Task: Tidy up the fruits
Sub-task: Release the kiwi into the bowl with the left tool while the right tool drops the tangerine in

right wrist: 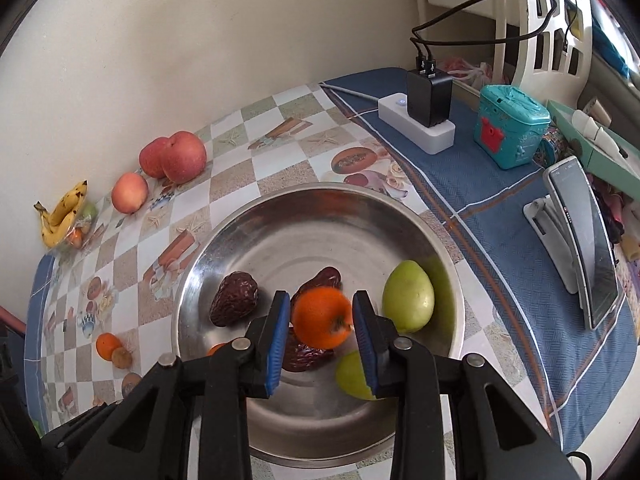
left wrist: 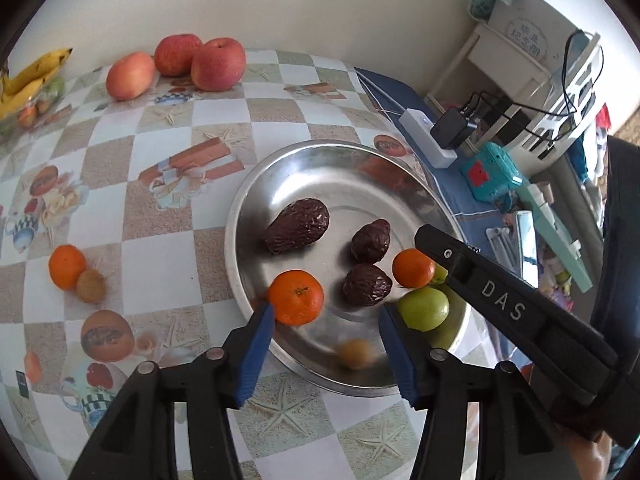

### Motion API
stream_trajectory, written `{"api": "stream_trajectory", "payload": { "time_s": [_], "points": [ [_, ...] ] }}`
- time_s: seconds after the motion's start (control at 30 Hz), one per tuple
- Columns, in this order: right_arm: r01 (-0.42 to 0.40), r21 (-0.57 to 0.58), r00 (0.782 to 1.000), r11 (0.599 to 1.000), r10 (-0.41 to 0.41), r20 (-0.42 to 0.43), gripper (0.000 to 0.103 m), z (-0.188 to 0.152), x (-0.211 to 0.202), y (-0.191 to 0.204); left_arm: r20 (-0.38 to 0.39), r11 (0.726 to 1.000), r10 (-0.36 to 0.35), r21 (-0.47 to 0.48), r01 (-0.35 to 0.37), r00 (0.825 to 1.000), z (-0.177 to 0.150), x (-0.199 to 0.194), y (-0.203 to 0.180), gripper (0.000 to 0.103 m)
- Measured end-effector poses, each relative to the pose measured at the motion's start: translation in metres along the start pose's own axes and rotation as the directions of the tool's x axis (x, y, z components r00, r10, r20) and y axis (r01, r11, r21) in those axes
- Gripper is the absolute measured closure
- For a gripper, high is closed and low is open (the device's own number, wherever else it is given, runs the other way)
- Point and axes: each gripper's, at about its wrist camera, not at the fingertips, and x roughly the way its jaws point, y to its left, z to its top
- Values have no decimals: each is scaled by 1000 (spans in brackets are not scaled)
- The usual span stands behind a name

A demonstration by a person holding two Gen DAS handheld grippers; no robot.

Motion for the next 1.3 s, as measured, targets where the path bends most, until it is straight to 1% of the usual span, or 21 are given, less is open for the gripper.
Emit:
{"api": "stream_trajectory", "payload": {
  "time_s": [0.1, 0.17, 0.2, 0.23, 0.27, 0.3, 0.33, 0.37, 0.4, 0.43, 0.53, 0.6, 0.67, 0.7, 0.73, 0.87, 0.97, 1.07, 1.17, 1.23, 1.3],
  "points": [
    [6, 8, 1000, 1000, -6, -6, 69, 0, 3, -3, -10, 999, 43, -10, -43, 999, -1, 0, 7, 45],
    [1, 24, 1000, 1000, -1, -13, 69, 0, 4, -5, -36, 996, 77, -35, -78, 996, -3, 3, 16, 43],
    [-1, 28, 1000, 1000, 2, -15, 69, 0, 4, -6, -56, 993, 98, -53, -101, 994, -4, 4, 22, 37],
    [0, 25, 1000, 1000, 1, -17, 69, -1, 4, -5, -78, 989, 123, -74, -129, 989, -5, 4, 29, 28],
    [2, 19, 1000, 1000, -2, -17, 69, -2, 4, -4, -98, 983, 150, -93, -159, 984, -7, 5, 37, 24],
    [2, 11, 1000, 1000, -2, -18, 68, -2, 5, -3, -117, 974, 182, -114, -195, 976, -8, 5, 45, 17],
    [3, -2, 1000, 1000, -3, -20, 62, -3, 6, 0, -125, 966, 210, -128, -225, 970, -9, 4, 52, 9],
    [3, -18, 1000, 1000, -4, -24, 57, -5, 7, 3, -125, 958, 233, -139, -250, 964, -10, 3, 59, 5],
    [3, -34, 1000, 999, -4, -29, 45, -7, 8, 6, -123, 948, 259, -156, -276, 958, -11, 0, 68, 0],
    [3, -49, 999, 999, -4, -34, 37, -8, 9, 10, -120, 939, 280, -170, -297, 953, -11, -3, 75, 0],
    [6, -99, 999, 995, -11, -45, 35, -12, 13, 21, -112, 911, 339, -210, -356, 934, -12, -14, 94, 0],
    [9, -131, 999, 991, -16, -47, 33, -14, 15, 29, -102, 895, 368, -230, -382, 924, -12, -21, 104, 0],
    [5, -166, 999, 986, -14, -51, 22, -18, 17, 38, -102, 883, 380, -256, -393, 919, -12, -26, 113, 0],
    [3, -179, 999, 984, -12, -51, 14, -19, 17, 41, -103, 878, 382, -272, -395, 919, -12, -29, 118, 0],
    [-2, -199, 999, 980, -8, -50, 13, -21, 17, 46, -107, 872, 382, -288, -396, 918, -12, -30, 123, 0],
    [-2, -271, 999, 962, -12, -50, 13, -28, 19, 62, -118, 851, 389, -334, -405, 914, -13, -36, 139, 0],
    [4, -312, 998, 950, -24, -60, 13, -33, 22, 72, -123, 846, 386, -349, -404, 914, -11, -36, 146, 0],
    [8, -341, 997, 940, -34, -68, 13, -37, 25, 80, -118, 845, 369, -371, -386, 922, -9, -38, 155, 0],
    [5, -358, 997, 934, -34, -73, 13, -40, 26, 87, -113, 837, 350, -408, -364, 930, -8, -43, 166, 0],
    [-3, -365, 997, 931, -25, -74, 13, -41, 25, 91, -102, 828, 326, -449, -336, 940, -8, -48, 178, 0],
    [-11, -375, 998, 927, -14, -64, 13, -41, 23, 97, -80, 811, 315, -496, -312, 946, -8, -55, 192, 0]
  ]
}}
